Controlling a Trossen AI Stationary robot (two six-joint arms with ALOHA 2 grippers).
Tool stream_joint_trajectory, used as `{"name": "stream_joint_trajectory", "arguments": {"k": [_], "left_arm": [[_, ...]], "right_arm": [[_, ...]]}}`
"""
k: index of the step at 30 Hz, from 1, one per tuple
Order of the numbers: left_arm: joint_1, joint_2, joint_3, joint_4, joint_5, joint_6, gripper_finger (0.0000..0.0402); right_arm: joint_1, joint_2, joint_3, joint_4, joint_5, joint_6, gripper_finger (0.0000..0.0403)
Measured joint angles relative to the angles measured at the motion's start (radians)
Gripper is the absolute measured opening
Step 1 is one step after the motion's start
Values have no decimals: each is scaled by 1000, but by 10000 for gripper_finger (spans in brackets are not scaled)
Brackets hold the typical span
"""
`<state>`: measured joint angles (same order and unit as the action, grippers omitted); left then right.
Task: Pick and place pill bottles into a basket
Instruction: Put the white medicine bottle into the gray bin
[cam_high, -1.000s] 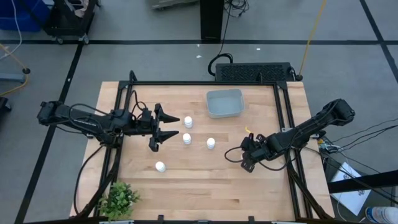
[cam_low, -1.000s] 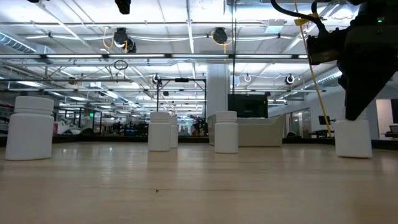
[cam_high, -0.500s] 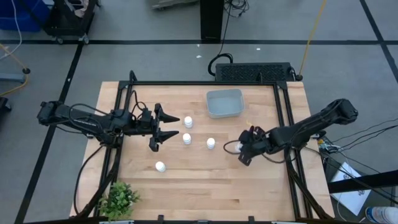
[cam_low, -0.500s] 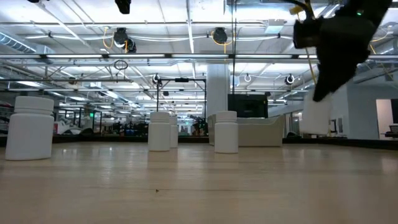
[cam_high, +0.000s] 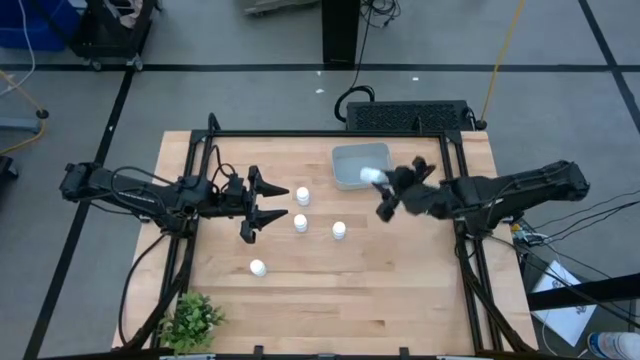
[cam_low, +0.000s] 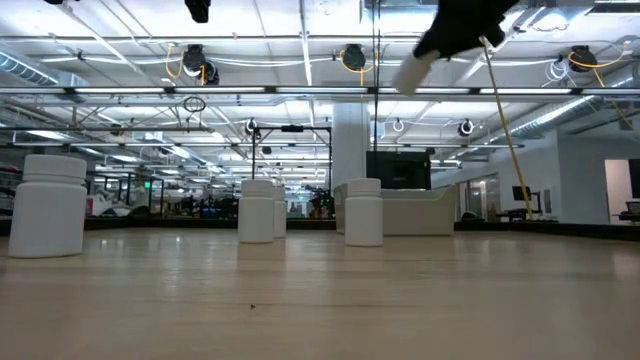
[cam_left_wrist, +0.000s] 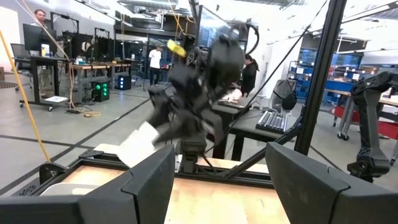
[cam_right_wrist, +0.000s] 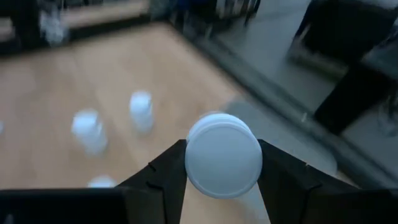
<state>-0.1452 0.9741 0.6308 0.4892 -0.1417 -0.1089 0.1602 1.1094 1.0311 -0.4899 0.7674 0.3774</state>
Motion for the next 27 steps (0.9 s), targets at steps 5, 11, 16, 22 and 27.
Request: {"name": "stream_joint_trajectory", "arguments": {"k": [5, 11, 16, 22, 27], "left_arm": [[0, 0, 0, 0, 0, 0, 255], [0, 0, 0, 1, 0, 0, 255], [2, 0, 0, 4, 1, 2, 255], [9, 1, 0, 18, -16, 10, 255], [16, 1, 0, 19, -22, 10, 255]], "right_arm": [[-99, -11, 1, 254, -18, -219, 153], [-238, 5, 1, 356, -95, -306, 153], [-370, 47, 49, 293, -239, -260, 153], [-481, 187, 212, 124, -347, -240, 153], [-572, 332, 371, -62, -465, -191, 153]]}}
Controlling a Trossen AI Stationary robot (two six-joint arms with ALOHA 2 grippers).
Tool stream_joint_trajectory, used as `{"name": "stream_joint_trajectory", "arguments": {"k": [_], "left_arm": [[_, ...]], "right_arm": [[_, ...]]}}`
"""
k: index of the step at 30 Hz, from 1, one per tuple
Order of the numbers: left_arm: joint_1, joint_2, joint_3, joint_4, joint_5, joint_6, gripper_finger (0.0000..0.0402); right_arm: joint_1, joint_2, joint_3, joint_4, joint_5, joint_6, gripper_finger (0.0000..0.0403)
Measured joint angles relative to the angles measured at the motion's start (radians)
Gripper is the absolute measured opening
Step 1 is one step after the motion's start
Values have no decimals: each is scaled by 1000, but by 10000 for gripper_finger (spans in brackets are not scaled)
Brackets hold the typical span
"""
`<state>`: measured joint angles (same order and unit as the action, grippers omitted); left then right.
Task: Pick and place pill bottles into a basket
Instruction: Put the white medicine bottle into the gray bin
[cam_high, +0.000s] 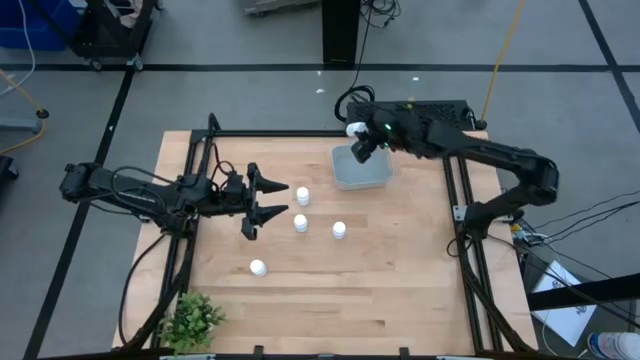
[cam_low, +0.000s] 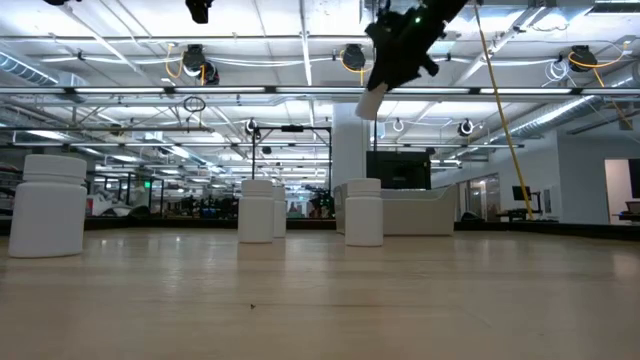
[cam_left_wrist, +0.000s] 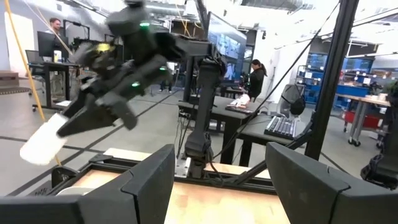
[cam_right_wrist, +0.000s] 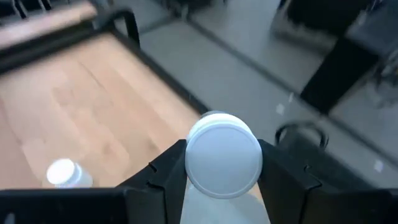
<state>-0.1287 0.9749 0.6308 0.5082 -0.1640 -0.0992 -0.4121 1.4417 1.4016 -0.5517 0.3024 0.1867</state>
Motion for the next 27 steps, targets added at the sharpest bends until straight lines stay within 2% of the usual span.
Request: {"name": "stream_joint_trajectory", "arguments": {"k": [6, 9, 13, 17, 27], "left_arm": [[0, 0, 0, -5, 0, 0, 255], [0, 0, 0, -11, 0, -1, 255], [0, 0, 0, -11, 0, -1, 255], [0, 0, 0, -12, 1, -1, 255], [0, 0, 0, -12, 2, -1, 255]], "right_arm": [[-106, 141, 84, -190, -123, 35, 153], [-156, 192, 84, -222, -175, 56, 153], [-202, 248, 84, -252, -183, 56, 153], [-229, 290, 84, -259, -253, 57, 153], [-235, 371, 84, -292, -256, 58, 153]]}}
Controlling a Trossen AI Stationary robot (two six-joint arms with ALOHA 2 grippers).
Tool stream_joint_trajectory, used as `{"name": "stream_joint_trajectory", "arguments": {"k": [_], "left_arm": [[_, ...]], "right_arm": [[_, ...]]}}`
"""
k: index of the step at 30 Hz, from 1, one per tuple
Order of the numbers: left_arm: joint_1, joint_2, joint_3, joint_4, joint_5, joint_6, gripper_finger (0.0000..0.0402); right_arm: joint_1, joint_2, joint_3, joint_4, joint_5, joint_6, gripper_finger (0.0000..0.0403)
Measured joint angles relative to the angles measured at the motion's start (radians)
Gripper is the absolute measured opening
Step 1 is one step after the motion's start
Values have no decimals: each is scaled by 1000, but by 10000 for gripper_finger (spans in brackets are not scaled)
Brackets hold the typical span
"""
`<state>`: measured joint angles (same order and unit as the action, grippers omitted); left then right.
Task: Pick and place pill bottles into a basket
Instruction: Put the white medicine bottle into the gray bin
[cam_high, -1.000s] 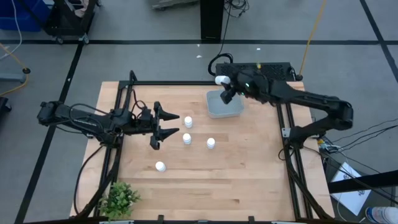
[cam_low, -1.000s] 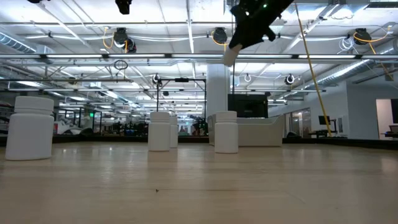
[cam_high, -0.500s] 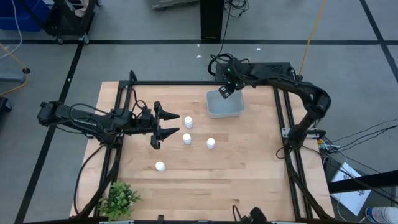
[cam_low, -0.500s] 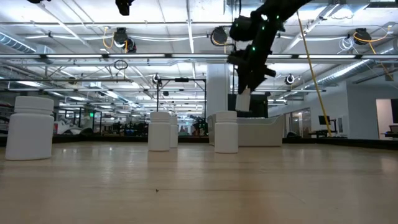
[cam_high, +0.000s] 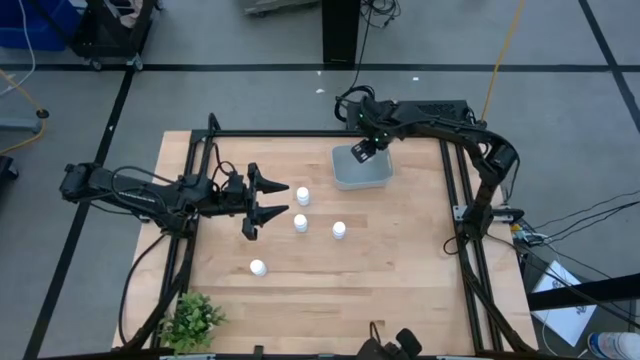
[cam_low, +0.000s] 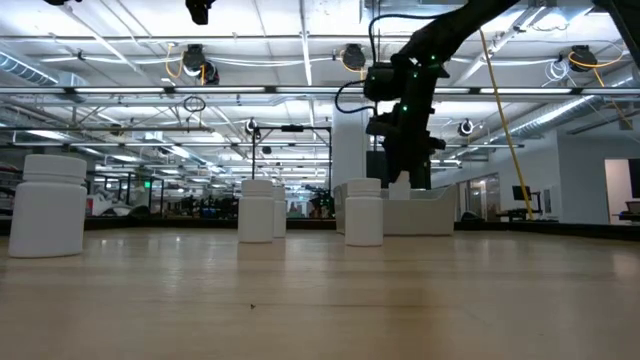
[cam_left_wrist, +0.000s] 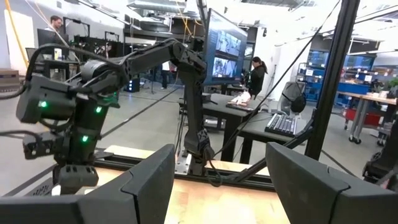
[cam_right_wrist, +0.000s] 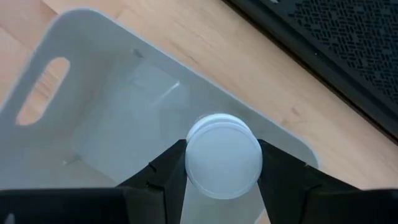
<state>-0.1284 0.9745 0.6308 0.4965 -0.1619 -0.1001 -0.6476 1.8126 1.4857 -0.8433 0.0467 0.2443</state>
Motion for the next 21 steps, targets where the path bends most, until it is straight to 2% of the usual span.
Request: {"name": "stream_joint_trajectory", "arguments": {"k": [7, 21], "left_arm": [[0, 0, 0, 0, 1, -4, 255], [-1, 0, 0, 0, 5, -5, 255]], "right_arm": [[7, 21, -60, 82, -48, 6, 154], [-10, 13, -140, 141, -48, 2, 166]]}}
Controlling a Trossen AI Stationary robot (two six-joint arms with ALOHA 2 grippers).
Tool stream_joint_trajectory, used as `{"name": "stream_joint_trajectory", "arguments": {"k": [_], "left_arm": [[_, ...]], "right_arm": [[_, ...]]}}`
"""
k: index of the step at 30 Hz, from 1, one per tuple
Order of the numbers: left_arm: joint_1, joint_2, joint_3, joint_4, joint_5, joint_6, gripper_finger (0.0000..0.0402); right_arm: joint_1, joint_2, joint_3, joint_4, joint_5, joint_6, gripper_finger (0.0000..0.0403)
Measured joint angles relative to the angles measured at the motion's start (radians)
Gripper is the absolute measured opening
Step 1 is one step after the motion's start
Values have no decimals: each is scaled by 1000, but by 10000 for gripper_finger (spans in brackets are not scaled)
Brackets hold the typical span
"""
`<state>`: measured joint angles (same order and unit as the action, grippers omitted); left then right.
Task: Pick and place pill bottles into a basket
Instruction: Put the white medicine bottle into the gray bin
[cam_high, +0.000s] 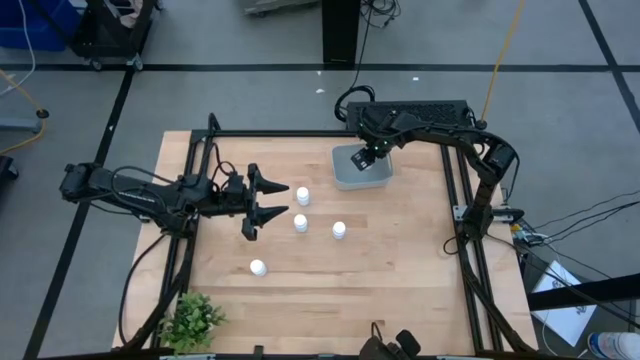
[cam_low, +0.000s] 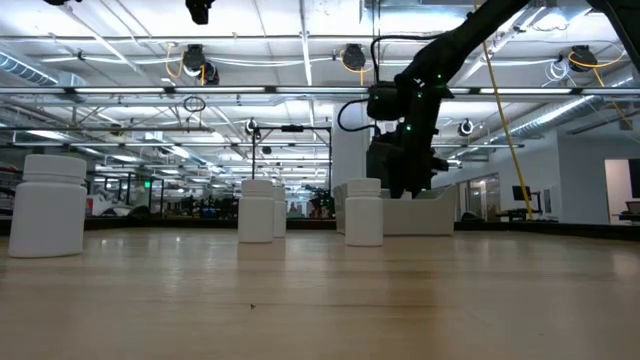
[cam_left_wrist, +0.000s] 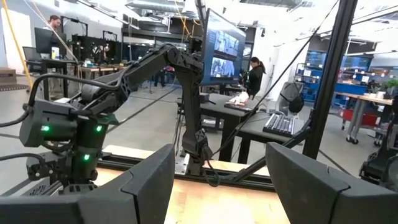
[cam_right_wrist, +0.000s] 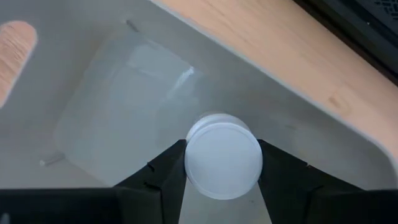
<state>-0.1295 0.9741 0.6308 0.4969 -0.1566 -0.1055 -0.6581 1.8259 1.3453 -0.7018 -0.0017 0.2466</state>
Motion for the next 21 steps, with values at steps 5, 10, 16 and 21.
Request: {"name": "stream_joint_trajectory", "arguments": {"k": [5, 10, 16, 21], "left_arm": [[0, 0, 0, -1, 0, 1, 255], [0, 0, 0, -5, 0, 4, 255], [0, 0, 0, -6, -1, 6, 255], [0, 0, 0, -7, -1, 6, 255]], "right_arm": [[0, 0, 0, 0, 0, -21, 168], [0, -2, -1, 6, -1, -27, 173], [0, -24, -3, 2, -1, -35, 185], [1, -51, -3, 0, -1, -41, 198]]}}
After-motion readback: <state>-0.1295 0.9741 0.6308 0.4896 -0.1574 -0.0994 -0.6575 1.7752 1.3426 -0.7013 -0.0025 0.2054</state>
